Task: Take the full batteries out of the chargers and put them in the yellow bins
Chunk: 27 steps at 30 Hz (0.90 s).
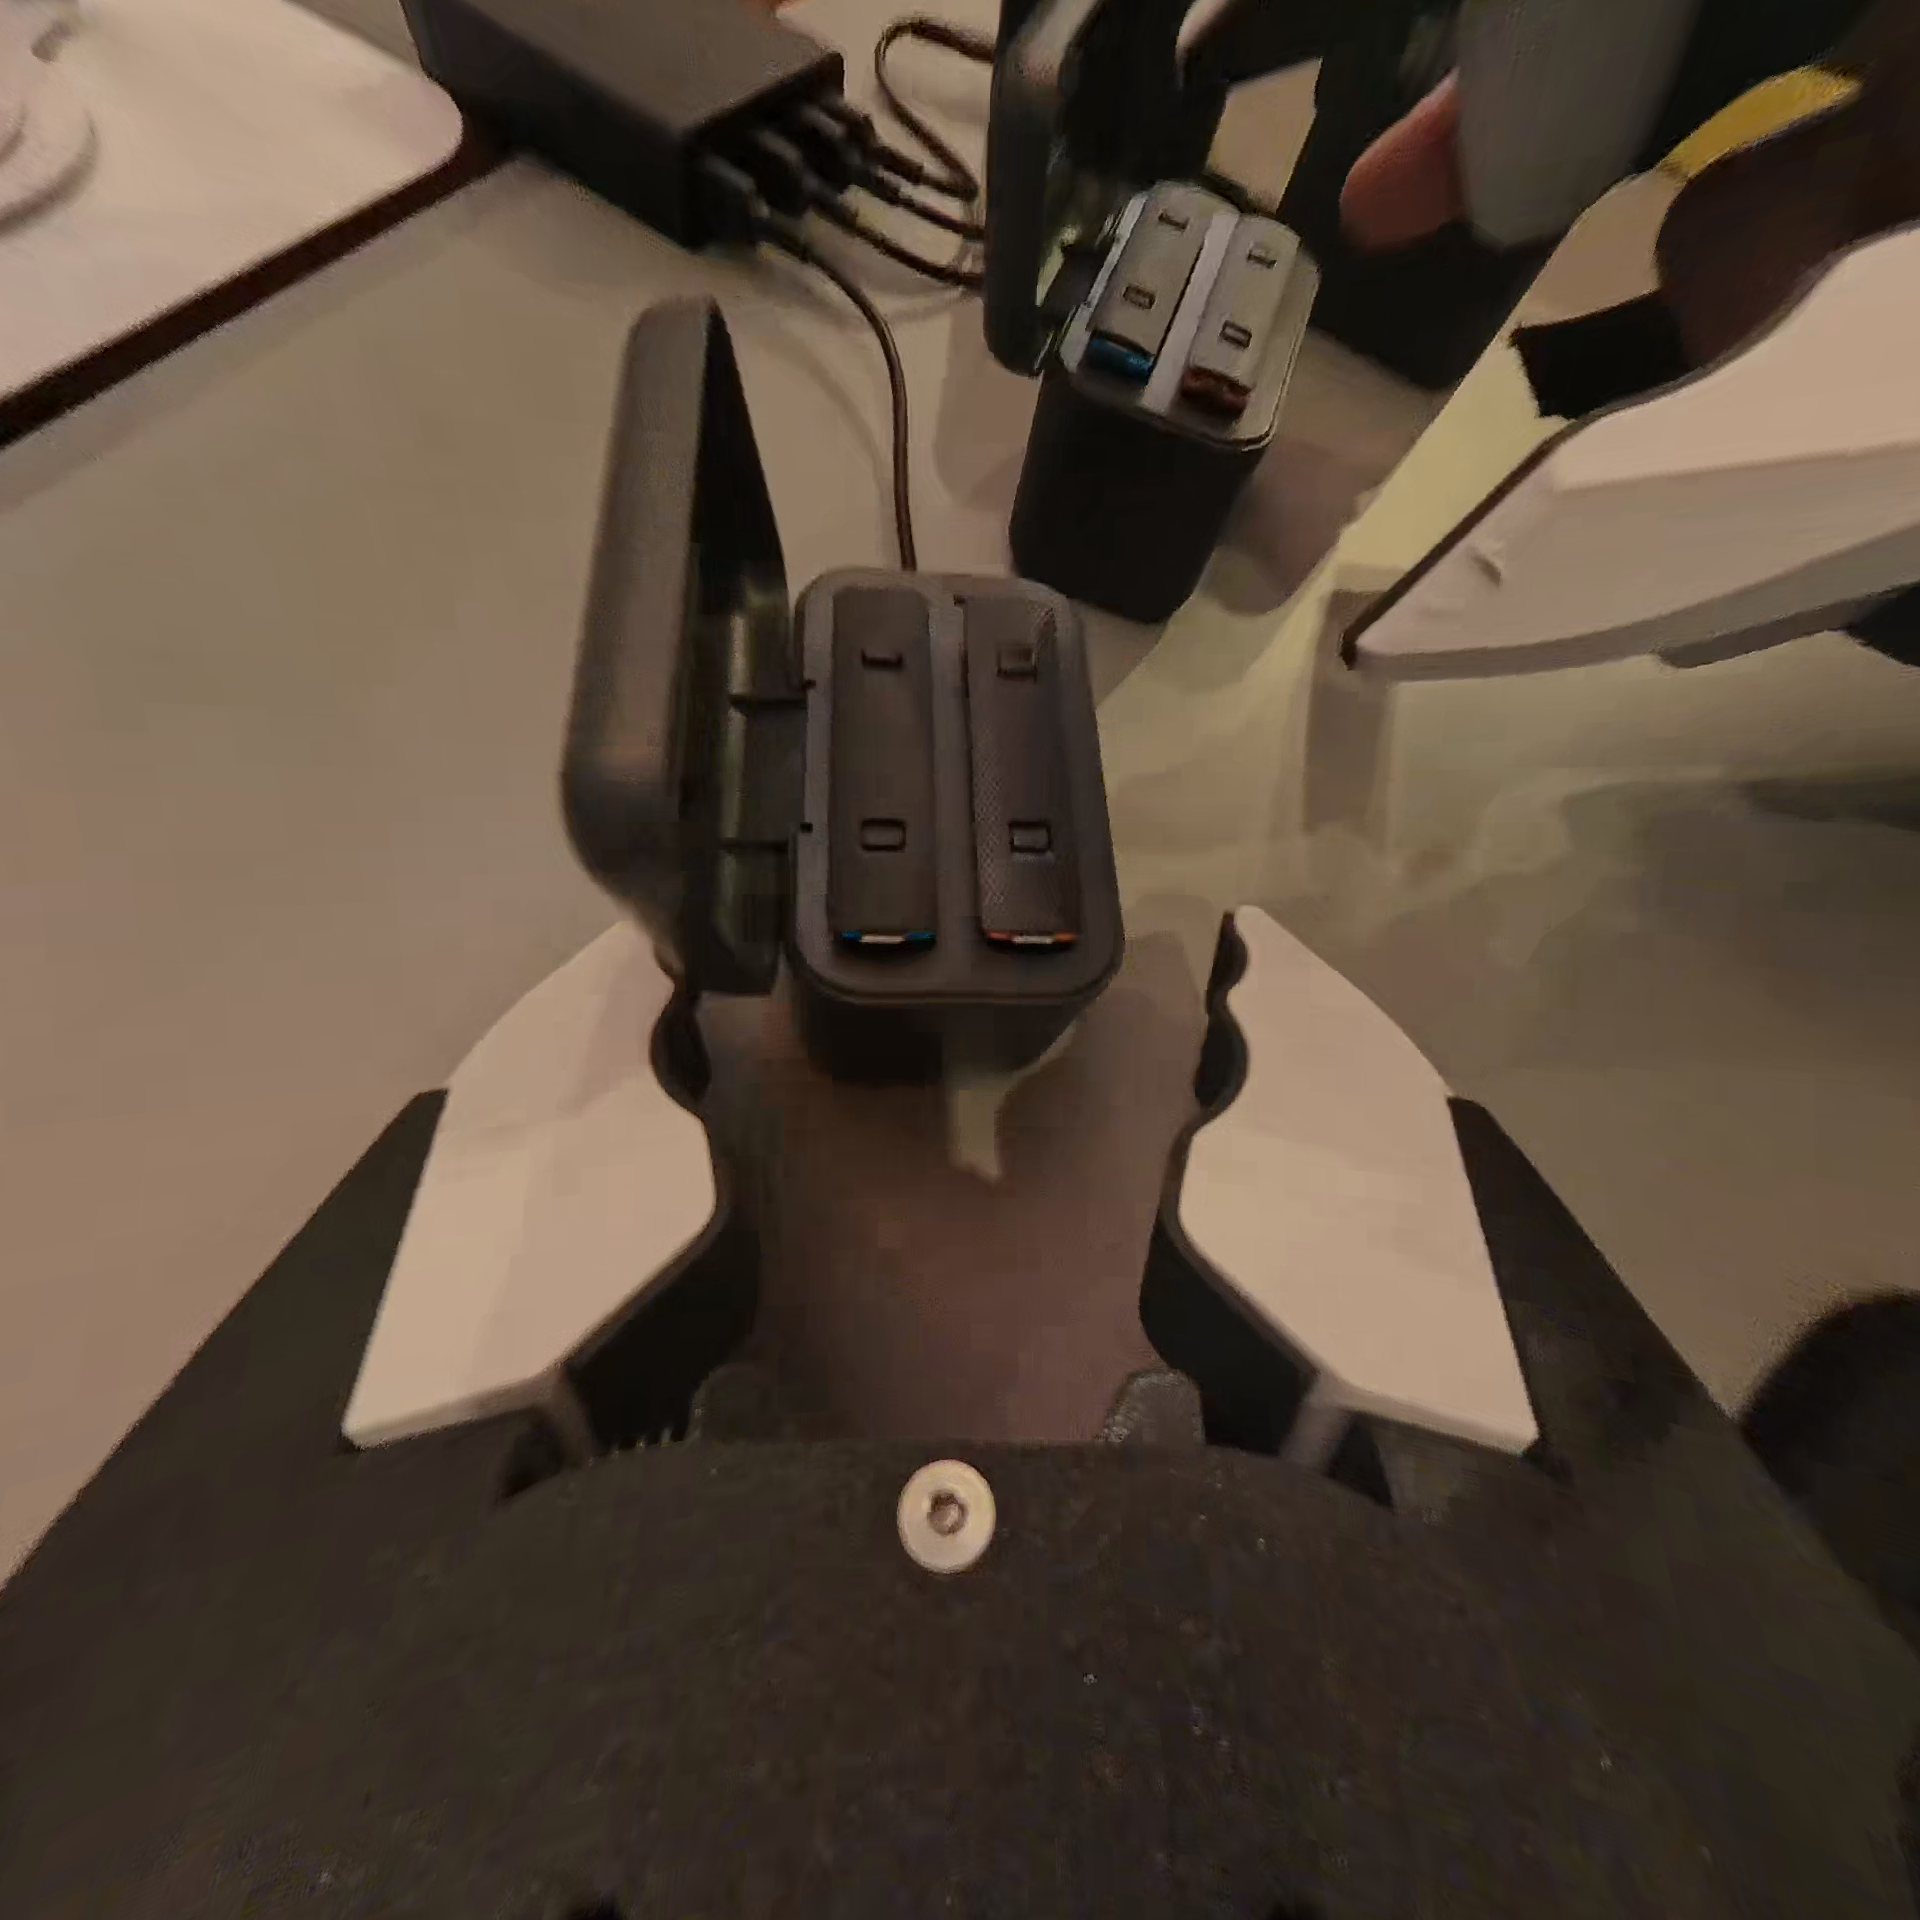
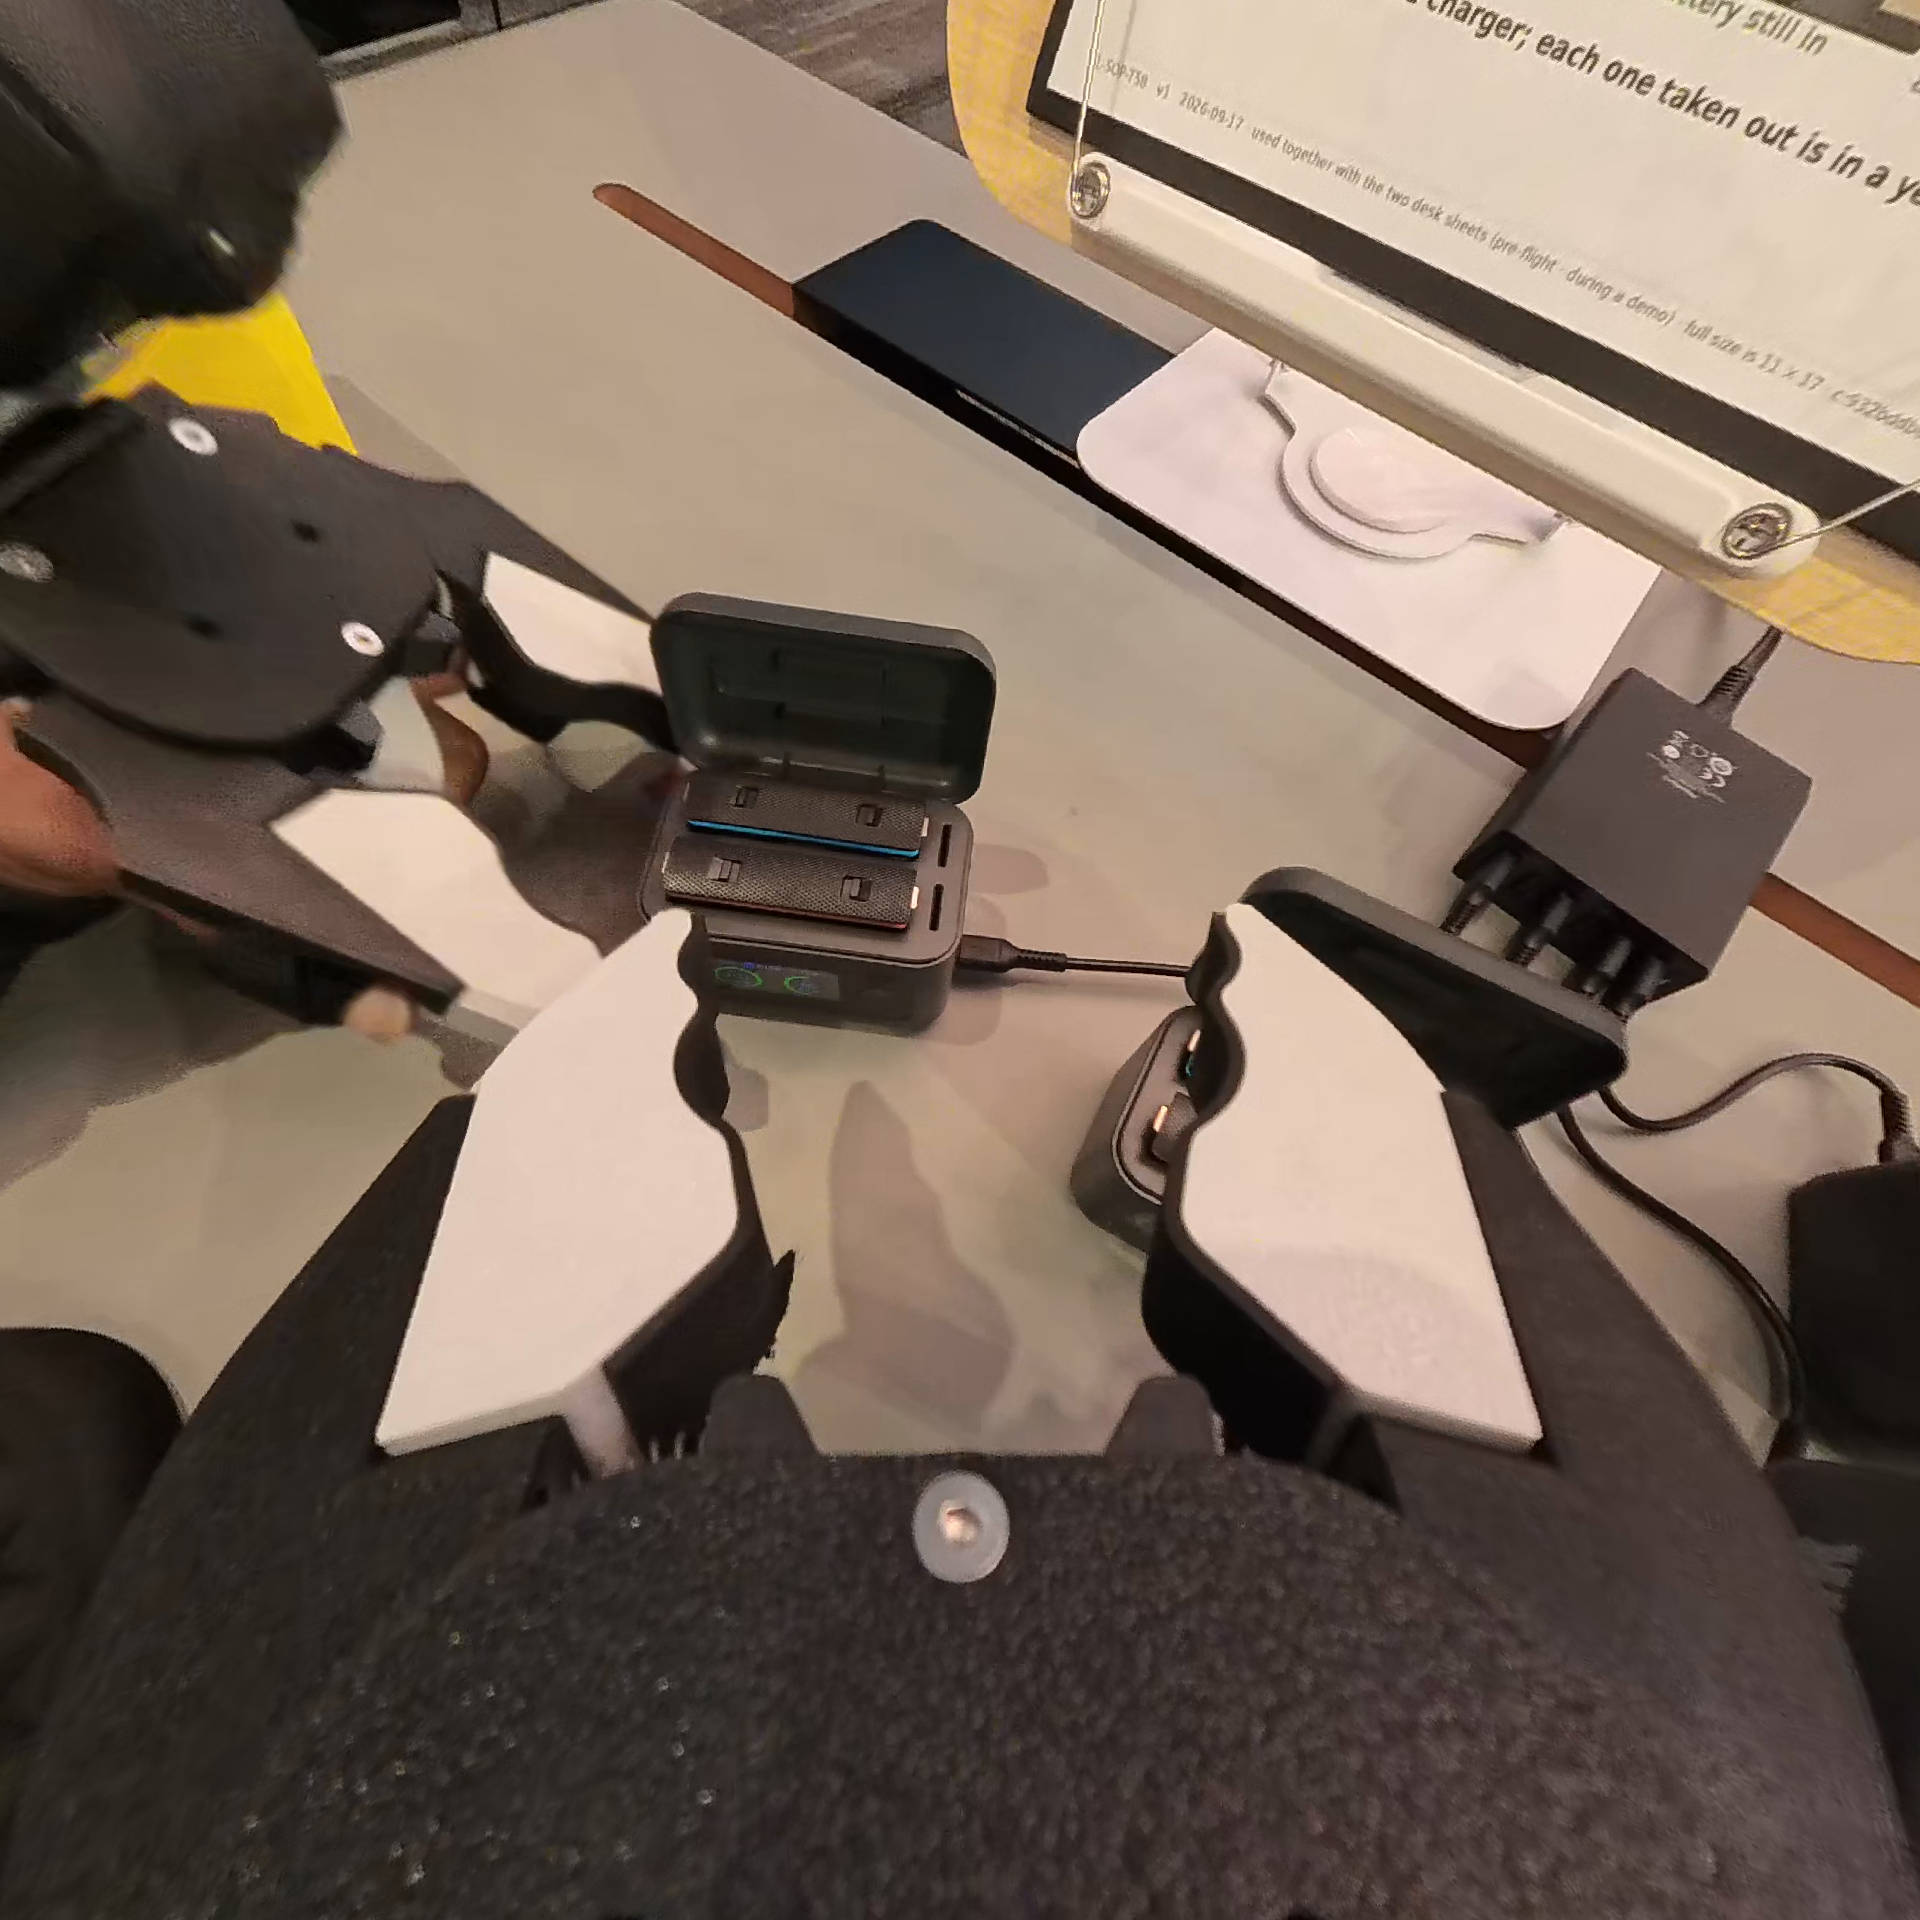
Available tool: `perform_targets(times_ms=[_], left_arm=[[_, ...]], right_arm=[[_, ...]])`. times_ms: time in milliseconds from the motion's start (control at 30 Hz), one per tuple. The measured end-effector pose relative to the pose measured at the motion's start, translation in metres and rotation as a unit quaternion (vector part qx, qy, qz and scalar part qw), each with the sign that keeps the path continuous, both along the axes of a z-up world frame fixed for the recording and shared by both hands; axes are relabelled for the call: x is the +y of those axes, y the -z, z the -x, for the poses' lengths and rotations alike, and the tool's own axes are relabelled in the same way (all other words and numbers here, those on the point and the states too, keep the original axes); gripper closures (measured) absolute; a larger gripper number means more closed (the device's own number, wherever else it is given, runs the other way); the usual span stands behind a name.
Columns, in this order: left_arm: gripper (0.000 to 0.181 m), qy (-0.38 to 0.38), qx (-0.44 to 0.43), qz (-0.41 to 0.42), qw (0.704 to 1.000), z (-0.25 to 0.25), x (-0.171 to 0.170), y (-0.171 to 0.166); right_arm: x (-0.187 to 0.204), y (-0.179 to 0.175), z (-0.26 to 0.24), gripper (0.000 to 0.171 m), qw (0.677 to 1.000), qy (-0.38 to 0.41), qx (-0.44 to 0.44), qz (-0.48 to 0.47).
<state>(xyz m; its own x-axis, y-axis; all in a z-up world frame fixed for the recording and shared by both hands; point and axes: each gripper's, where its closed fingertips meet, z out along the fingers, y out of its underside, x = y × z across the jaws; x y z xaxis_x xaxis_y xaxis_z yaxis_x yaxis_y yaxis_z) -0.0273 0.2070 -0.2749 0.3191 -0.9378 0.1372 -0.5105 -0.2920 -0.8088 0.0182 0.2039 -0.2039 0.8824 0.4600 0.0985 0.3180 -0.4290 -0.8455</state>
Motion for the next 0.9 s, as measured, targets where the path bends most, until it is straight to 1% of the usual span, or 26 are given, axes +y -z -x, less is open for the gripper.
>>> perform_targets(times_ms=[33,67,133,200,300,500,633,900], left_arm=[[0.095,-0.015,0.015,-0.003,1.000,-0.002,0.002,0.004],[0.108,-0.024,0.032,-0.005,0.999,-0.002,0.003,0.008],[0.123,-0.026,0.039,-0.016,0.999,-0.004,0.001,0.008],[0.124,-0.034,0.054,-0.028,0.998,-0.003,-0.001,0.009],[0.124,-0.031,0.054,-0.031,0.998,-0.009,-0.013,0.009],[0.124,-0.073,0.067,-0.036,0.994,-0.016,-0.027,0.010],[0.124,-0.091,0.066,-0.036,0.993,-0.016,-0.028,0.010],[0.124,-0.097,0.059,-0.027,0.993,-0.017,-0.028,0.010]], right_arm=[[0.000,0.000,0.000,0.083,1.000,0.000,0.001,-0.001],[0.000,-0.001,-0.001,0.083,1.000,0.000,0.001,-0.002],[0.000,-0.002,-0.002,0.083,1.000,0.002,0.001,-0.004],[0.001,-0.002,-0.003,0.084,1.000,0.002,0.001,-0.004],[-0.002,0.000,0.000,0.085,1.000,-0.007,0.000,0.004],[-0.012,0.013,0.019,0.088,0.998,-0.046,-0.002,0.031],[-0.010,0.026,0.024,0.087,0.998,-0.042,-0.017,0.041],[-0.003,0.043,0.030,0.090,0.997,-0.037,0.000,0.067]])
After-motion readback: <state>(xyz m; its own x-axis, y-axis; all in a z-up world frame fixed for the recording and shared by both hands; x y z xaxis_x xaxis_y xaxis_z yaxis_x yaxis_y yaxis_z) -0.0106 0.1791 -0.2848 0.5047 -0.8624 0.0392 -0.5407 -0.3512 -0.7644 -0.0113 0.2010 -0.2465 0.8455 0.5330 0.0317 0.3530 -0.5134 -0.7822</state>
